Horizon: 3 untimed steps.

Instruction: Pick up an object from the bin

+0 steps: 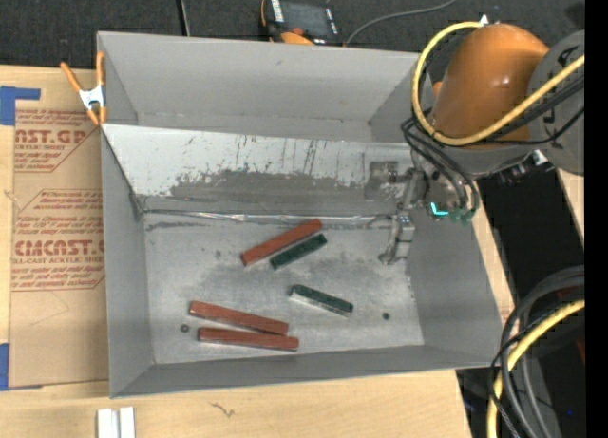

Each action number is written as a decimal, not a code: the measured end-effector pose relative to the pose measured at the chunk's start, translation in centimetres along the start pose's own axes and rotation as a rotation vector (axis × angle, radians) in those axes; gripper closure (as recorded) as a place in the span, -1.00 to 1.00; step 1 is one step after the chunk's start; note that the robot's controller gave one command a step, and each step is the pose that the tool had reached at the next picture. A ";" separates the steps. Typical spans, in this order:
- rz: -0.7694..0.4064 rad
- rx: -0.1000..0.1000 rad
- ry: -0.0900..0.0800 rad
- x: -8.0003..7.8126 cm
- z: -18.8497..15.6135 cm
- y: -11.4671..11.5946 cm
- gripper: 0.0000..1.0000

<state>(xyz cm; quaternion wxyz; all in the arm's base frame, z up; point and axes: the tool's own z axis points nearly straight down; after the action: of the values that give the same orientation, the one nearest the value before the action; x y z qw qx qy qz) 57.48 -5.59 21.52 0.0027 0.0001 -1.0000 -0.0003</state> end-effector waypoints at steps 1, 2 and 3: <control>-0.378 0.001 -0.008 0.1 14.5 8.3 -1.00; -0.279 0.000 -0.004 5.8 11.5 8.3 -1.00; -0.033 0.000 -0.004 6.1 11.6 5.7 -1.00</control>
Offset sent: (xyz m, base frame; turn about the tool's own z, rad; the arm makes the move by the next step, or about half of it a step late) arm -0.0027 0.0819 -0.1452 -0.3774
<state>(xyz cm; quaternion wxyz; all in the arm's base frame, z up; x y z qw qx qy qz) 51.33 0.14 9.94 0.0004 0.0165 -0.9999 -0.0002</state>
